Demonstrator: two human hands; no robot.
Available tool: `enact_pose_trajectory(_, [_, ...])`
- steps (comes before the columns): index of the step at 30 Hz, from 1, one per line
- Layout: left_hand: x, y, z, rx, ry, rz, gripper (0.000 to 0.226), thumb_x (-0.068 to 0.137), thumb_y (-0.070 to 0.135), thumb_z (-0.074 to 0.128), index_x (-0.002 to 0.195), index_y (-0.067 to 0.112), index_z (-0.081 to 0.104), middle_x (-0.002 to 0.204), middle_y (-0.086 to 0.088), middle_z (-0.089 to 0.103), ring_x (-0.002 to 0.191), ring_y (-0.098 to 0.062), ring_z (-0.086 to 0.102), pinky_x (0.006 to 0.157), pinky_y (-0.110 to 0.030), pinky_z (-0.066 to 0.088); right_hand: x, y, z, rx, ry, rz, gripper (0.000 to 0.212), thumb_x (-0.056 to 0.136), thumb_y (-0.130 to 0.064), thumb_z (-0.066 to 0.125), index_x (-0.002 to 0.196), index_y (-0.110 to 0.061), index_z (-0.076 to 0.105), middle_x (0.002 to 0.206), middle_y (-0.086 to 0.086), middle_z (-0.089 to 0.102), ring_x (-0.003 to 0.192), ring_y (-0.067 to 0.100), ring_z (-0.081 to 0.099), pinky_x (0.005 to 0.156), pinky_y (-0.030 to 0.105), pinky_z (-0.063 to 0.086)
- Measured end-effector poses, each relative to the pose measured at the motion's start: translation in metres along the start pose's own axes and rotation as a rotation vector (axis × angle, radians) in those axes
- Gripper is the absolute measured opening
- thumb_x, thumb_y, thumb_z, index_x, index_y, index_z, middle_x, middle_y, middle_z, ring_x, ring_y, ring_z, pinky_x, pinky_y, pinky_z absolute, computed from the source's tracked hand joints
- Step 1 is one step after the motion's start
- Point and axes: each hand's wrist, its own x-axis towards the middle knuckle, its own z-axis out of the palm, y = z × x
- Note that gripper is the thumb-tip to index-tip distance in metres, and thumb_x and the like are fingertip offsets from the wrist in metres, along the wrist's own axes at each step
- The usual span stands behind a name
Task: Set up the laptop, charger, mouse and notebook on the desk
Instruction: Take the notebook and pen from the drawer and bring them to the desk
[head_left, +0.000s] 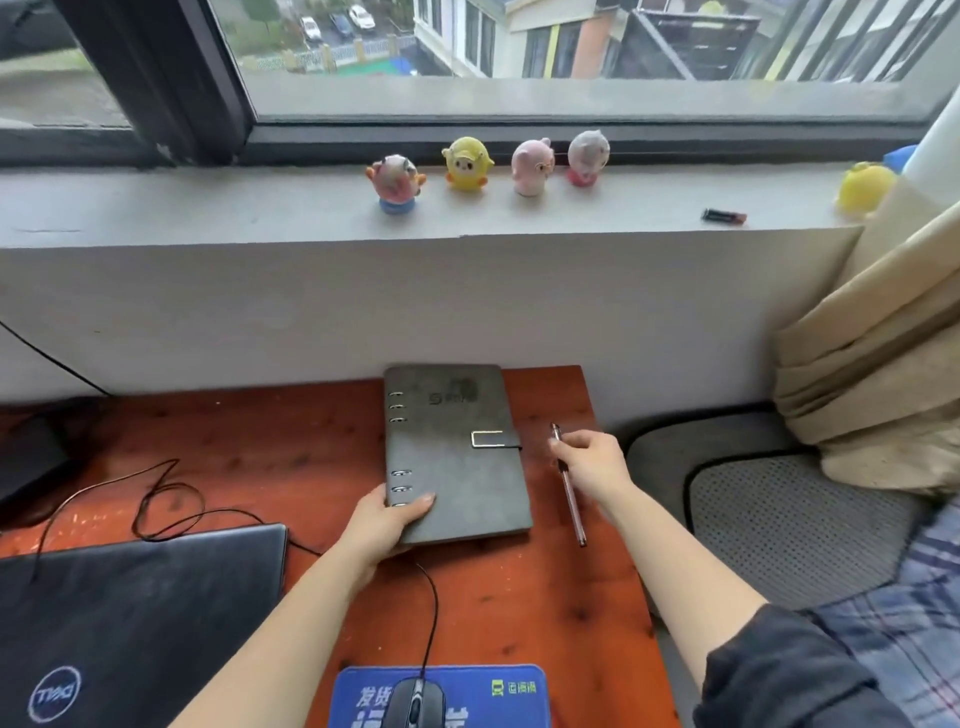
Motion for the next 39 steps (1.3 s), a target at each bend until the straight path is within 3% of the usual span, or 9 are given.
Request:
enact_pose_trajectory(4, [0.002,0.007,-0.006,0.619,0.159,0.092,0.055,0.075,0.052,0.072,0.103,0.012,0.046,0.098,-0.007,0.065,0.077,-0.03,0.069,0.061,-0.037,0.059,0.017,-0.007,0.007,-0.126,0.012,-0.012,0.023,0.078,-0.028,0.074,0.092,-0.013,0.063,0.099,0.01,0.069,0.095,0.027,0.064,0.086,0.035,0.05])
enact_pose_trajectory(7, [0.003,0.007,-0.008,0.878,0.222,0.155,0.063,0.077,0.063,0.063,0.101,0.014,0.031,0.099,-0.011,0.065,0.074,-0.037,0.067,0.068,-0.041,0.056,0.025,-0.011,0.015,-0.225,0.027,-0.046,0.021,0.078,-0.03,0.074,0.087,-0.016,0.062,0.095,0.009,0.069,0.09,0.026,0.063,0.074,0.03,0.045])
enact_pose_trajectory(10, [0.007,0.004,-0.008,0.989,0.282,0.217,0.076,0.079,0.065,0.058,0.121,0.011,0.025,0.108,-0.017,0.066,0.095,-0.04,0.063,0.08,-0.041,0.05,0.032,-0.015,0.025,-0.209,0.057,-0.056,0.024,0.079,-0.027,0.073,0.094,-0.009,0.066,0.092,0.009,0.069,0.083,0.022,0.059,0.067,0.024,0.036])
enact_pose_trajectory(14, [0.01,0.005,-0.007,1.173,0.3,0.245,0.1,0.081,0.069,0.049,0.148,0.011,0.002,0.107,-0.016,0.068,0.099,-0.038,0.063,0.08,-0.039,0.047,0.039,-0.02,0.04,-0.13,0.109,-0.039,0.019,0.081,-0.023,0.072,0.092,-0.009,0.066,0.094,0.013,0.07,0.092,0.029,0.063,0.069,0.027,0.038])
enact_pose_trajectory(18, [0.007,0.005,-0.006,1.262,0.307,0.26,0.099,0.082,0.074,0.038,0.15,0.024,-0.014,0.106,-0.012,0.069,0.097,-0.034,0.064,0.076,-0.036,0.046,0.046,-0.022,0.048,-0.08,0.112,-0.014,0.02,0.081,-0.024,0.073,0.093,-0.01,0.067,0.1,0.014,0.07,0.097,0.03,0.061,0.078,0.03,0.044])
enact_pose_trajectory(23, [0.005,0.001,-0.005,1.373,0.353,0.251,0.096,0.082,0.078,0.028,0.149,0.027,-0.019,0.104,-0.008,0.069,0.095,-0.029,0.065,0.074,-0.034,0.047,0.047,-0.022,0.05,-0.063,0.109,0.004,0.023,0.08,-0.029,0.073,0.091,-0.009,0.068,0.099,0.014,0.07,0.097,0.031,0.062,0.077,0.029,0.044])
enact_pose_trajectory(28, [0.004,-0.001,-0.007,1.281,0.351,0.217,0.093,0.081,0.079,0.029,0.147,0.035,-0.02,0.1,-0.007,0.069,0.091,-0.028,0.066,0.069,-0.033,0.043,0.042,-0.024,0.051,-0.036,0.113,0.049,0.023,0.079,-0.023,0.074,0.094,-0.008,0.067,0.102,0.014,0.069,0.097,0.028,0.061,0.076,0.025,0.042])
enact_pose_trajectory(33, [0.004,0.001,-0.006,1.291,0.351,0.207,0.087,0.086,0.073,0.029,0.15,0.032,-0.013,0.105,-0.008,0.068,0.095,-0.029,0.064,0.073,-0.034,0.045,0.036,-0.025,0.048,-0.081,0.119,0.018,0.02,0.082,-0.023,0.07,0.095,-0.008,0.071,0.105,0.016,0.07,0.102,0.031,0.062,0.08,0.028,0.045])
enact_pose_trajectory(39, [-0.013,-0.004,-0.019,1.337,0.385,0.325,0.07,0.094,0.06,0.03,0.152,0.023,0.012,0.126,-0.01,0.053,0.114,-0.028,0.049,0.083,-0.038,0.046,0.021,-0.023,0.044,-0.11,0.111,-0.033,0.023,0.085,-0.023,0.064,0.1,-0.006,0.072,0.11,0.016,0.07,0.109,0.033,0.06,0.089,0.032,0.046])
